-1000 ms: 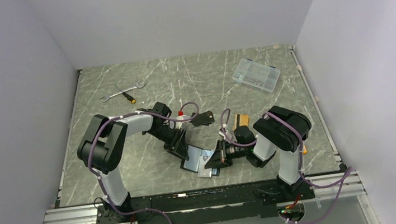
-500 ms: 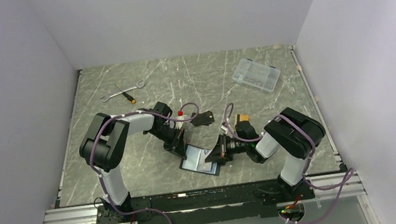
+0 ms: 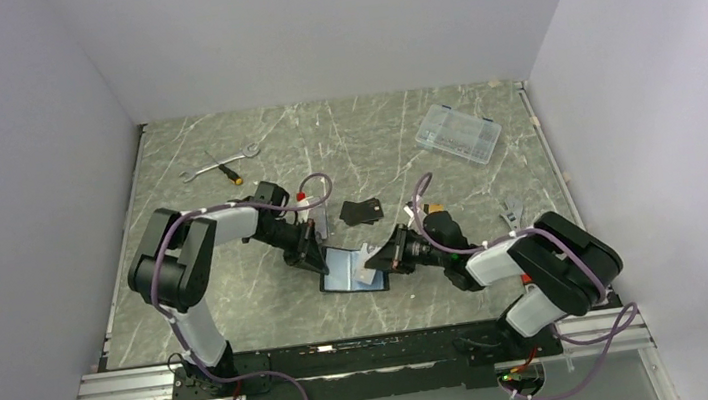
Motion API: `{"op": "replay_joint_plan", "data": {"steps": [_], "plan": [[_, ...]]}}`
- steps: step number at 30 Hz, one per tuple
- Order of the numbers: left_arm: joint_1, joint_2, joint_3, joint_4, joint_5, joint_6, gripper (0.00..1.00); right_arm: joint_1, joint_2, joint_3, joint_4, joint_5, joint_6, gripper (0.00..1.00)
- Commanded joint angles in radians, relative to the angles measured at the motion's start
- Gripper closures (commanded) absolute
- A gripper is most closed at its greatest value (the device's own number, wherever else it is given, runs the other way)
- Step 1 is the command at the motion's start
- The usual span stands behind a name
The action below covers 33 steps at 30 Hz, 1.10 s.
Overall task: Put the credit cards into the card holder
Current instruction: Insert the credit card into the card holder.
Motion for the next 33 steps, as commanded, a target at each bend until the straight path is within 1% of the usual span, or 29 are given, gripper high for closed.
{"op": "replay_joint_plan", "data": {"steps": [1,7,9,11,13,19,22,25,33], "plan": [[0.019,-0.078,-0.033,0.082,0.018,-0.049,1.0,0.043,0.076,0.057,0.008,0.058,-0.019,1.0],[0.021,-0.085,-0.035,0.071,-0.005,-0.036,1.0,0.074,0.185,0.078,0.103,0.071,0.018,1.0],[0.021,-0.085,-0.034,0.062,-0.022,-0.029,0.99,0.074,0.185,0.08,0.086,0.076,0.007,1.0],[0.021,-0.087,-0.035,0.06,-0.036,-0.029,0.96,0.073,0.172,0.074,0.074,0.09,-0.002,1.0],[0.021,-0.083,-0.031,0.053,-0.049,-0.028,0.94,0.074,0.157,0.075,0.051,0.1,-0.018,1.0],[0.022,-0.077,-0.018,0.036,-0.062,-0.021,0.94,0.071,0.12,0.087,0.007,0.146,-0.06,1.0],[0.021,-0.081,-0.021,0.038,-0.062,-0.025,0.94,0.065,0.125,0.088,0.023,0.156,-0.06,1.0],[0.021,-0.084,-0.02,0.036,-0.064,-0.022,0.92,0.071,0.148,0.118,-0.01,0.153,-0.066,1.0],[0.021,-0.097,-0.027,0.043,-0.075,-0.027,0.89,0.098,0.197,0.109,0.033,0.135,-0.044,1.0]]}}
